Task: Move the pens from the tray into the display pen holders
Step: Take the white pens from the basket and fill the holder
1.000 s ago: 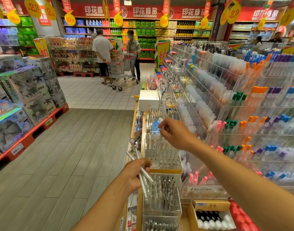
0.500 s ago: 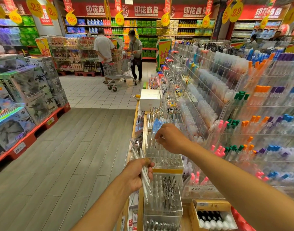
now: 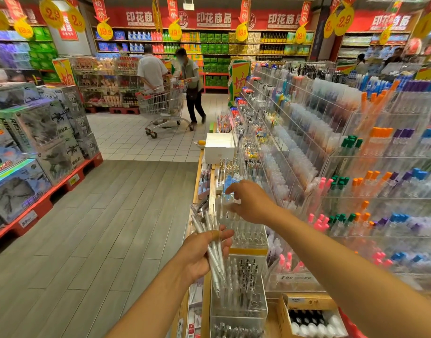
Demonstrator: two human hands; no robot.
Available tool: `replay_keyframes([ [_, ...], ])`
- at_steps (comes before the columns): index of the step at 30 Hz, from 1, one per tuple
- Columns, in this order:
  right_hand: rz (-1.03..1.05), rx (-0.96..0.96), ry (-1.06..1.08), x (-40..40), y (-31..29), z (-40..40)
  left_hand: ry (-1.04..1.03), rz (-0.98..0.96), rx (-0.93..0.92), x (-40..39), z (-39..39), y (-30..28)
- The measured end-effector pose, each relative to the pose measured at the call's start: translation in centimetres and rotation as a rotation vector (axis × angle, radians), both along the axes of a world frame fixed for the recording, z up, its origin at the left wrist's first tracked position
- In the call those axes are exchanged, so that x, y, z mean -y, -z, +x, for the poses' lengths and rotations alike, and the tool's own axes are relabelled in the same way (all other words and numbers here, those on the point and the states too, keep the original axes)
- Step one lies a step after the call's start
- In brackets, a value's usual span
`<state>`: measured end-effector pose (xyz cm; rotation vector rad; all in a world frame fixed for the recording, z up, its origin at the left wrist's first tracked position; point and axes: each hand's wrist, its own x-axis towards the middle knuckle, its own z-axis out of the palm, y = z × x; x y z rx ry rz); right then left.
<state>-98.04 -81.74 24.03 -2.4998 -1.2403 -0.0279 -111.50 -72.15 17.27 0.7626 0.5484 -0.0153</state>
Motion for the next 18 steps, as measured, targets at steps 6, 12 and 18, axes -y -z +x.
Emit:
replay_keyframes([
  [6, 0.061, -0.252, -0.045, 0.5, -0.7, -1.4, -0.028, -0.055, 0.090, 0.0, -0.1, -0.1],
  [12, 0.057, -0.463, -0.002, 0.2, 0.6, -2.3, -0.004, 0.023, 0.122, 0.5, -0.1, -0.4],
  [18, 0.123, -0.642, 0.052, 0.4, 0.6, -2.2, -0.012, 0.007, 0.132, 0.6, -0.2, -0.5],
])
